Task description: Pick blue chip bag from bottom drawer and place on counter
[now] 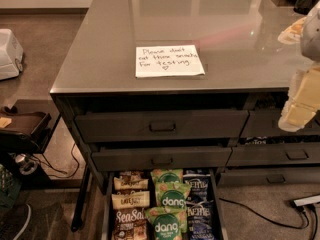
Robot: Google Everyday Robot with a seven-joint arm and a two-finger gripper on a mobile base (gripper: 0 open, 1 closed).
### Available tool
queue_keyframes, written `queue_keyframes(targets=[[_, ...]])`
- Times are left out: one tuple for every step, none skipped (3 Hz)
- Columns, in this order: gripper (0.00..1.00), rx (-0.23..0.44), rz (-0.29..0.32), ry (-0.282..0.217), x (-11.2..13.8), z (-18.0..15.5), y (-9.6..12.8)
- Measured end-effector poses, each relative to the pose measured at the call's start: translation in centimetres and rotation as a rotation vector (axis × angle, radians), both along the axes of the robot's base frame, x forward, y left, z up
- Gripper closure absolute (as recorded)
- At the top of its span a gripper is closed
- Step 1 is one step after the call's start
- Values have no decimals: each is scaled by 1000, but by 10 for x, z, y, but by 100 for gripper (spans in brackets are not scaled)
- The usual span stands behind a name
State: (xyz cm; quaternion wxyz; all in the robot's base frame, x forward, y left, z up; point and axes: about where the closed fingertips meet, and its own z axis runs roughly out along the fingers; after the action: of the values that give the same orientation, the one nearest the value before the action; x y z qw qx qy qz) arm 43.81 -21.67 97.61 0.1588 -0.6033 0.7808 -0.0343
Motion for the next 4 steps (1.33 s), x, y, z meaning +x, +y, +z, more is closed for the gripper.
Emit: queue_keyframes(targets=[[0, 0, 0, 0, 0, 0, 0], [0, 22, 9, -17, -2, -3, 3], [0, 83, 37, -33, -9, -31, 15], [0, 146, 79, -31, -13, -88, 36]])
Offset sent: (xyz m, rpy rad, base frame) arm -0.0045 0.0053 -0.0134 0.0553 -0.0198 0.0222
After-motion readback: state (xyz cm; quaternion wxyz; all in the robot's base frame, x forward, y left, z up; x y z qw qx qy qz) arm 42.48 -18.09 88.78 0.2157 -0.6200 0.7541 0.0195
